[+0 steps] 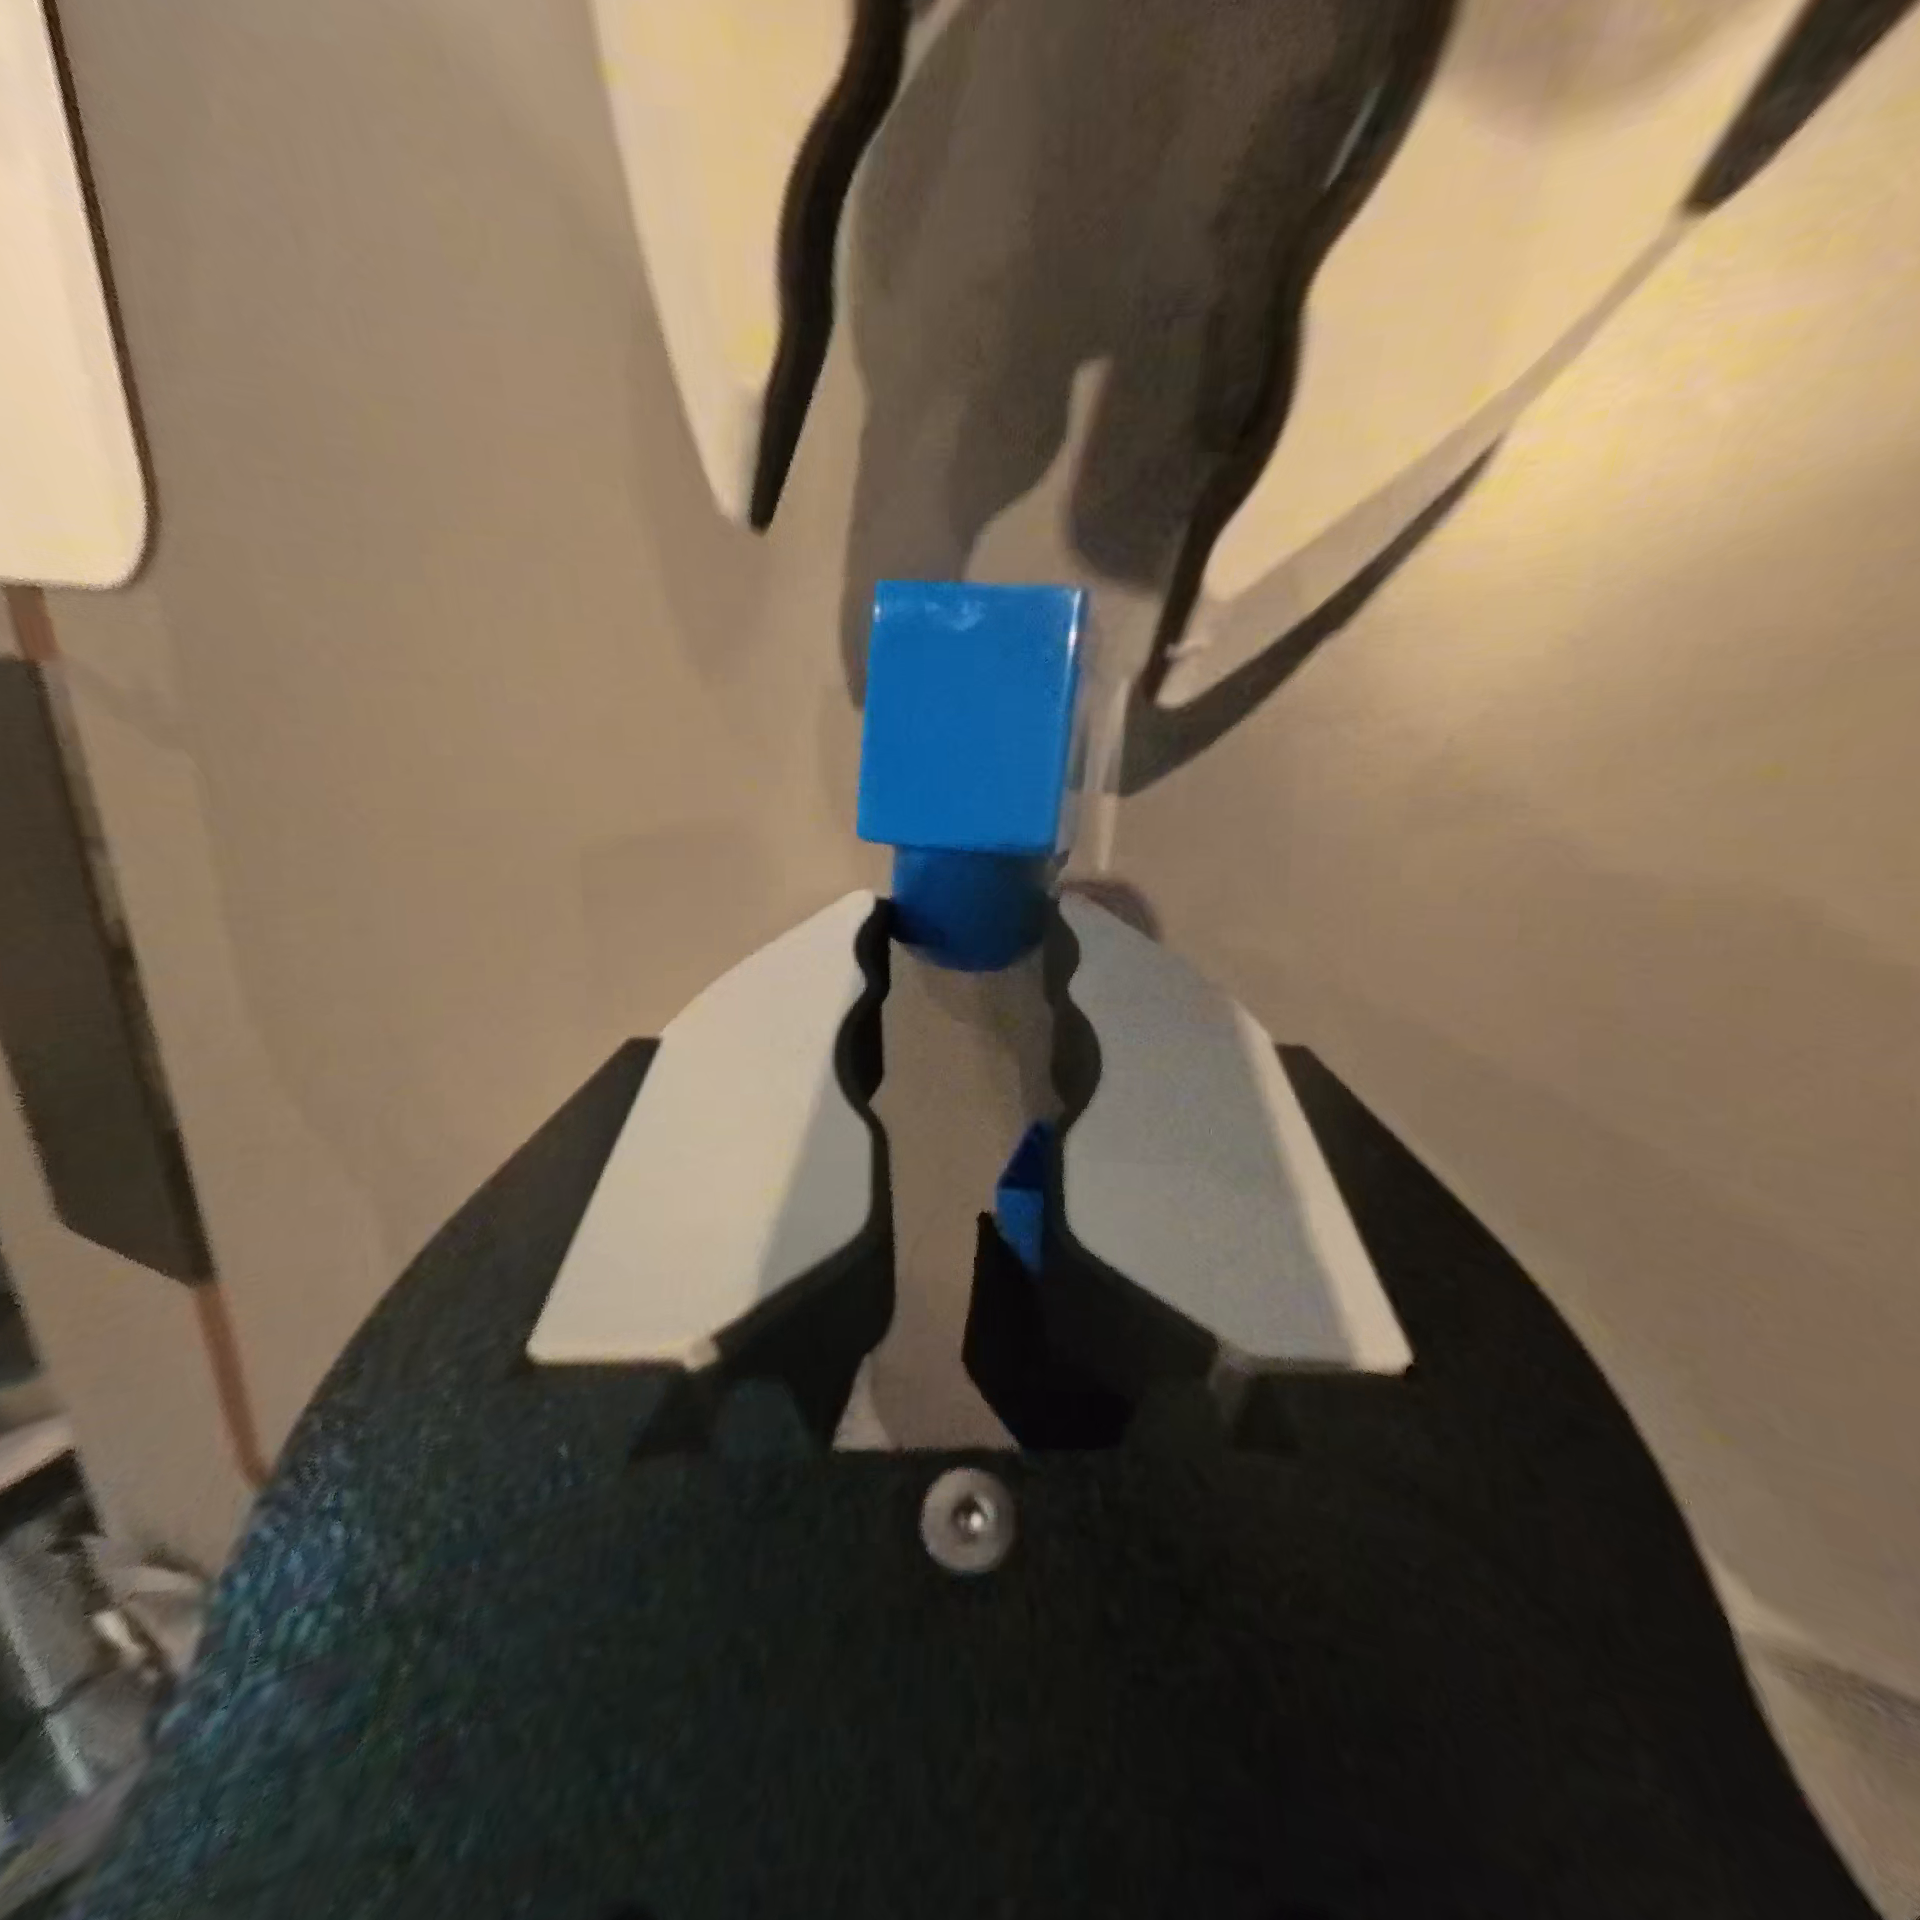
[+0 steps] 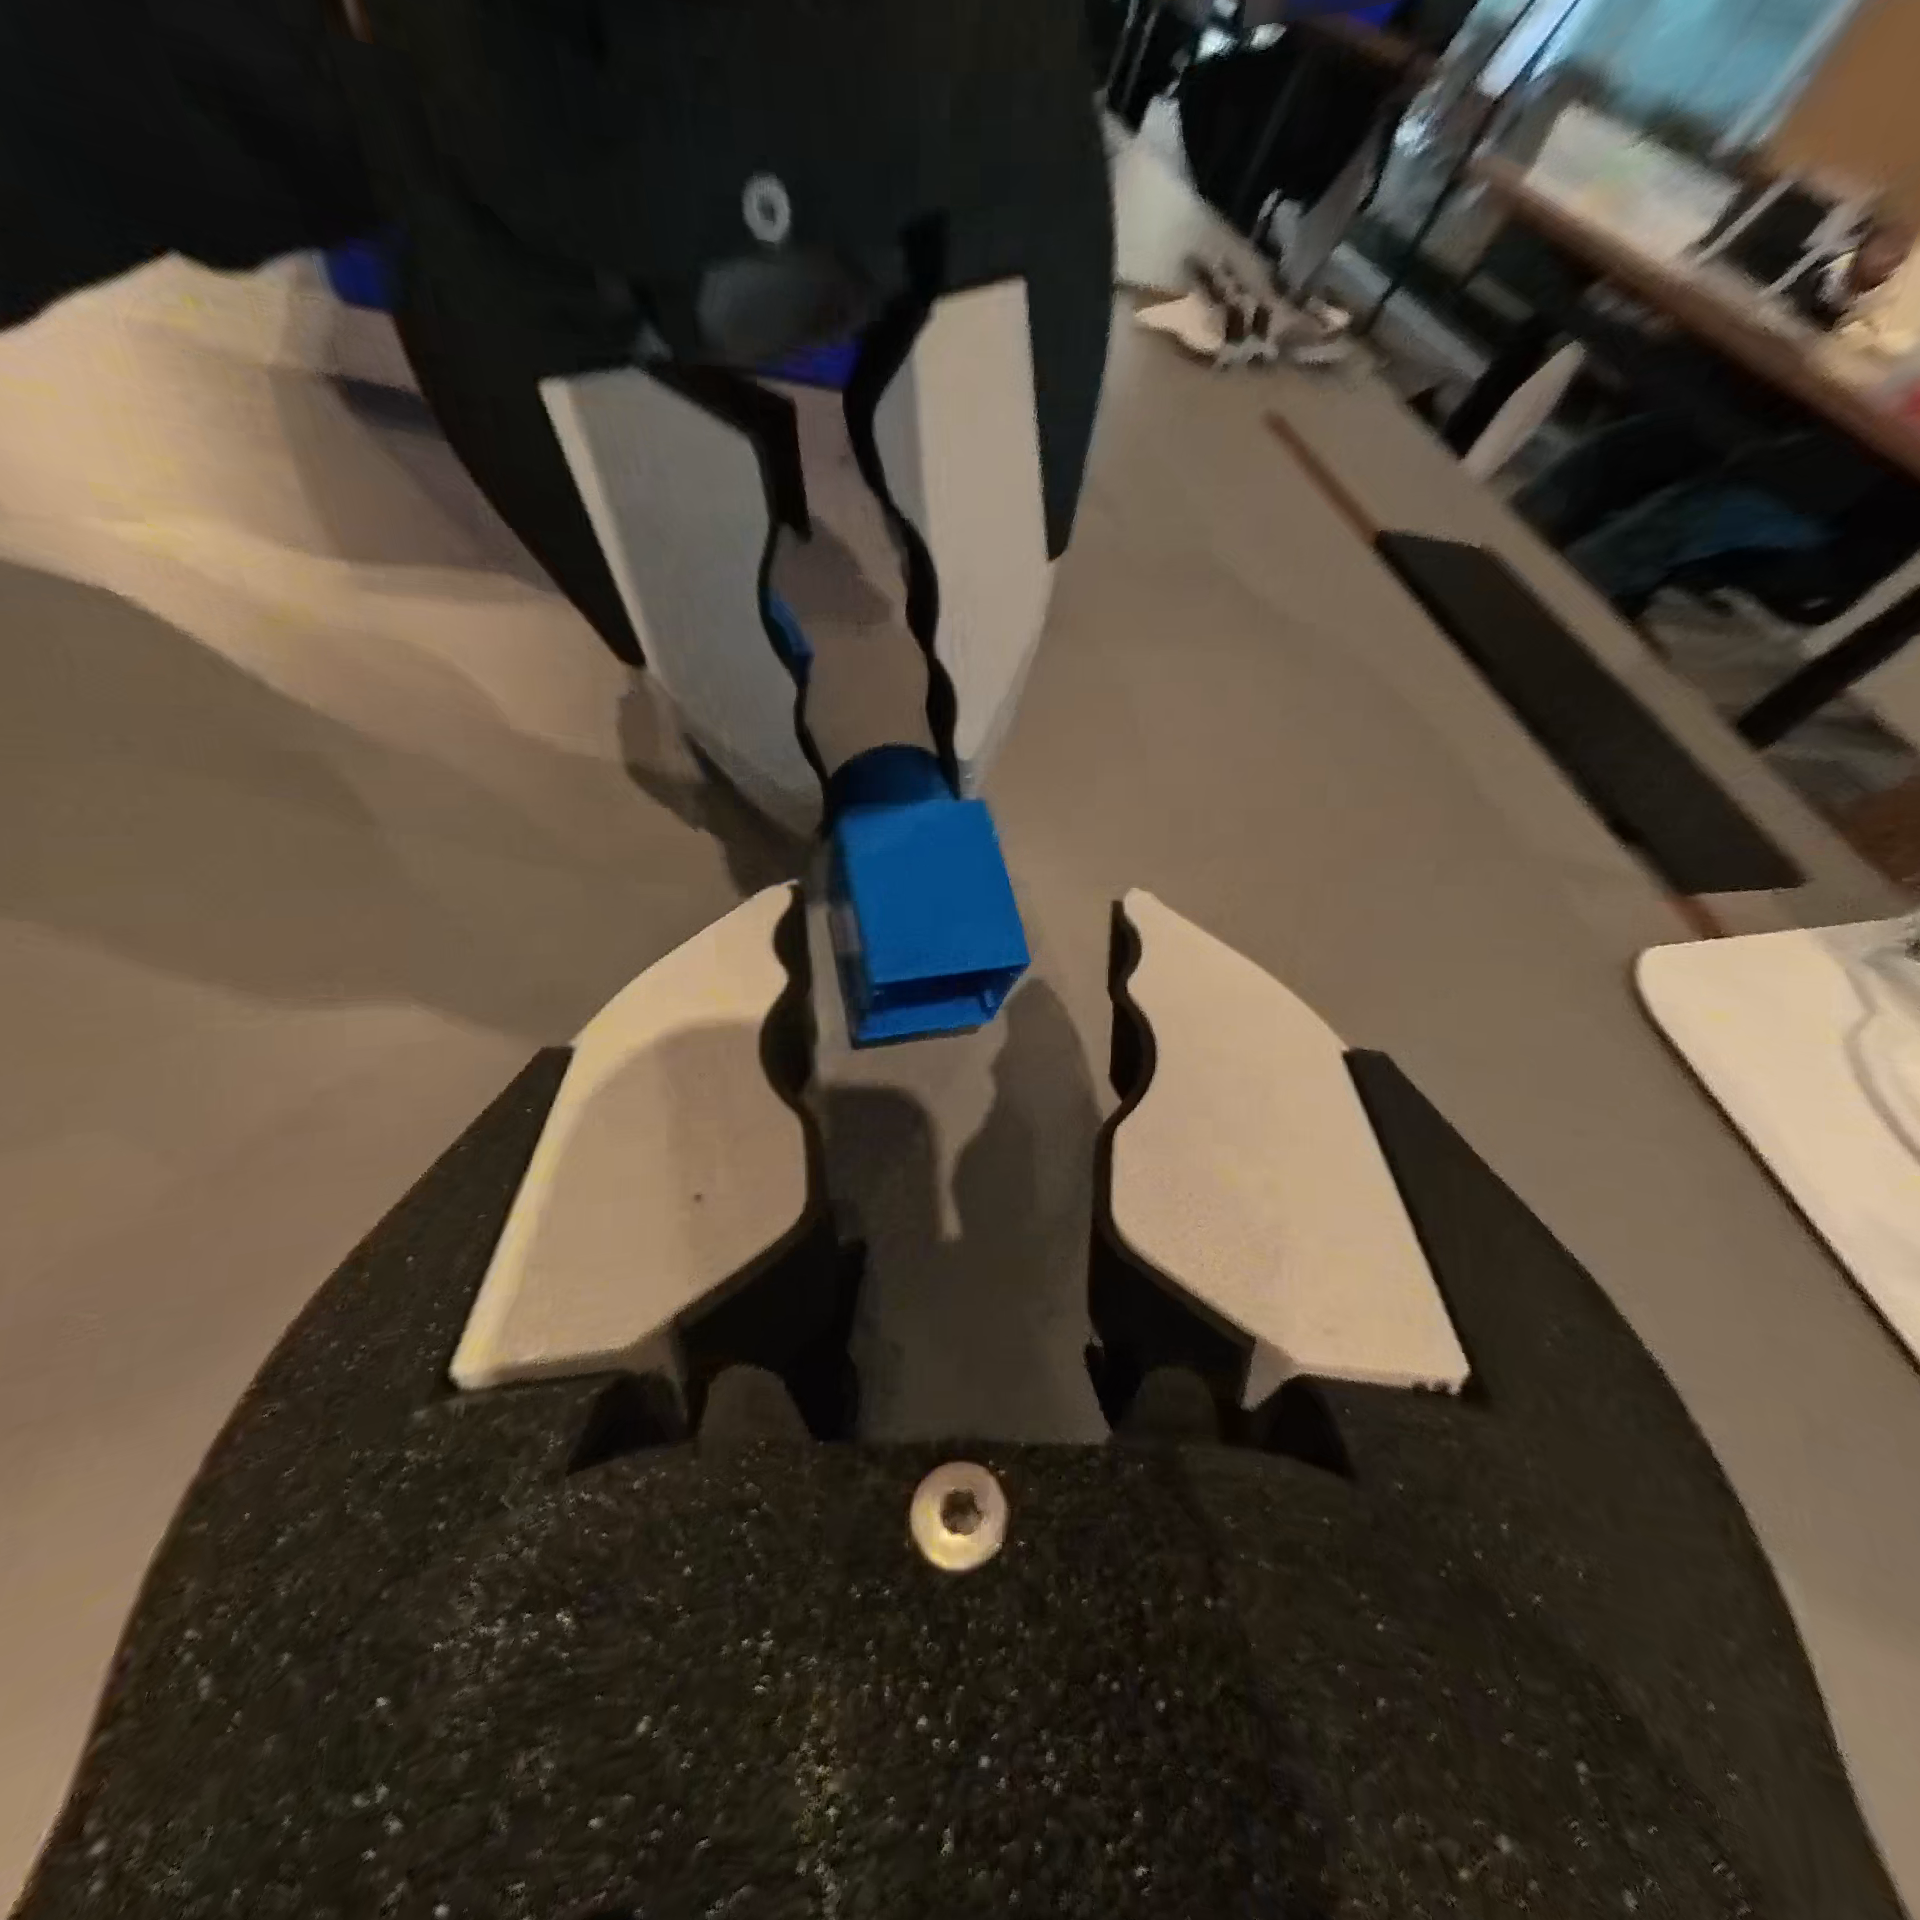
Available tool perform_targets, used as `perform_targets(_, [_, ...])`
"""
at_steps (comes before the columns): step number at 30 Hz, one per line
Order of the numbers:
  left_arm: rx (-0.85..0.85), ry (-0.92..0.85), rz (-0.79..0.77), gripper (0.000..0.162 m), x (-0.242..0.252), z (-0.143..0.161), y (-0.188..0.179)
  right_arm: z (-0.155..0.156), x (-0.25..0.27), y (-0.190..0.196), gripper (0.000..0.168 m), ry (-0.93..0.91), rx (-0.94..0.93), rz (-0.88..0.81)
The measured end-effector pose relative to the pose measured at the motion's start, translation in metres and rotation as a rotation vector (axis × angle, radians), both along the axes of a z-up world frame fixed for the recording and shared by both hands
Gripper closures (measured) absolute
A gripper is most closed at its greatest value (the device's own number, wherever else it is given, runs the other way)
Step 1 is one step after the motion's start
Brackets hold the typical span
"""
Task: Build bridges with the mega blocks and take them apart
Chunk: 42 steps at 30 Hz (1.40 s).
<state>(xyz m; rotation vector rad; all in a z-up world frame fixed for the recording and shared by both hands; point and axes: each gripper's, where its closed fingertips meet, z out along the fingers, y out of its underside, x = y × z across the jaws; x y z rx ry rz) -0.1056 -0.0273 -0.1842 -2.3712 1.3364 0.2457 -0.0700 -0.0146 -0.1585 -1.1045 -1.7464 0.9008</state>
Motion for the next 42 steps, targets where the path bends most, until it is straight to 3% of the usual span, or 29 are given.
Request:
perform_targets(3, [0.008,0.027,-0.087,0.135,0.014,0.01,-0.006,-0.012,-0.001,-0.007,0.113,-0.062,0.013,0.026])
perform_targets(4, [0.023,0.034,-0.098,0.135,0.017,0.013,-0.006,-0.014,0.0,-0.009,0.127,-0.074,0.019,0.041])
perform_targets(8, [0.139,-0.014,-0.03,0.133,0.016,0.028,0.001,0.0,0.003,-0.006,0.132,-0.001,-0.034,0.046])
perform_targets(12, [0.277,-0.243,0.088,0.12,0.011,0.047,0.004,0.036,0.012,-0.008,0.132,0.167,-0.229,0.113])
perform_targets(18, [0.397,-0.757,0.082,0.116,0.035,0.09,-0.003,0.071,0.028,-0.02,0.132,0.353,-0.4,0.27])
perform_targets(24, [0.414,-0.968,-0.009,0.115,0.055,0.107,-0.013,0.082,0.032,-0.028,0.132,0.413,-0.488,0.343])
perform_targets(28, [0.391,-1.131,-0.027,0.106,0.061,0.119,-0.018,0.082,0.032,-0.027,0.132,0.422,-0.5,0.348])
perform_targets(34, [0.386,-1.172,-0.028,0.112,0.064,0.119,-0.016,0.079,0.027,-0.032,0.132,0.407,-0.485,0.371])
perform_targets(39, [0.405,-1.158,-0.041,0.134,0.066,0.118,-0.015,0.078,0.027,-0.03,0.132,0.406,-0.484,0.364])
perform_targets(42, [0.402,-1.145,-0.039,0.135,0.066,0.118,-0.015,0.078,0.026,-0.029,0.132,0.402,-0.471,0.36])
